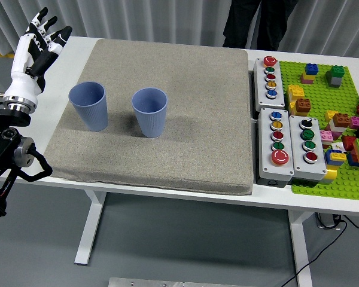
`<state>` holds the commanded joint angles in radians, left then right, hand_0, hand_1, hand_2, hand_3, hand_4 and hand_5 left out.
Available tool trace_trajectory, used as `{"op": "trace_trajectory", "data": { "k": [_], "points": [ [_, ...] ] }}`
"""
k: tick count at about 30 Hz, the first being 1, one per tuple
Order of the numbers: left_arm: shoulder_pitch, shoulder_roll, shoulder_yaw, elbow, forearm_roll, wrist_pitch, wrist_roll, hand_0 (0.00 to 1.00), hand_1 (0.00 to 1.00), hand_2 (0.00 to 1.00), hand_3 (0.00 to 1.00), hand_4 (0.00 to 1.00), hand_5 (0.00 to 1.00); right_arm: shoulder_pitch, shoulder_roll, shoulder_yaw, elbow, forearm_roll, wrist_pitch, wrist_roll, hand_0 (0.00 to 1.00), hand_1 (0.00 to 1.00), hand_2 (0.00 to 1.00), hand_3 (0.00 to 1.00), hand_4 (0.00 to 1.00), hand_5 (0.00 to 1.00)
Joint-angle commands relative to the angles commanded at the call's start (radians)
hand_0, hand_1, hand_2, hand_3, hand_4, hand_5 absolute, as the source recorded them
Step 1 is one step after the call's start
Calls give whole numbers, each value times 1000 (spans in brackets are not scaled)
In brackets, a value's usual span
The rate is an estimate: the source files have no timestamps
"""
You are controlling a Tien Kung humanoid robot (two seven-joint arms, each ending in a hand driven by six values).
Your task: Pick cup pour cup place
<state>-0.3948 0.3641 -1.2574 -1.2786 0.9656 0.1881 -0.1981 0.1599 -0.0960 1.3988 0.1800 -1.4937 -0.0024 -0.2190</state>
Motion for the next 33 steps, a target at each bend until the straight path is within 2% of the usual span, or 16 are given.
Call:
{"op": "trace_trajectory", "data": {
  "k": [12, 23, 24, 33],
  "points": [
    [44, 6, -4, 7, 16, -34, 15, 891, 878, 998, 998, 998, 462, 5, 1, 2, 0, 7, -2, 0, 694, 683, 621, 603, 32, 187],
    [76, 3, -15, 41, 19, -40, 18, 908, 880, 998, 998, 998, 467, 8, 1, 4, 0, 10, -3, 1, 694, 683, 621, 602, 31, 192],
    [80, 3, -16, 41, 18, -42, 17, 998, 983, 998, 998, 998, 476, 9, 1, 4, 0, 11, -3, 1, 695, 683, 622, 603, 29, 190],
    [97, 0, -22, 36, 17, -48, 18, 998, 998, 998, 998, 998, 481, 11, 1, 4, 0, 9, -3, 1, 694, 683, 622, 602, 28, 194]
  ]
}}
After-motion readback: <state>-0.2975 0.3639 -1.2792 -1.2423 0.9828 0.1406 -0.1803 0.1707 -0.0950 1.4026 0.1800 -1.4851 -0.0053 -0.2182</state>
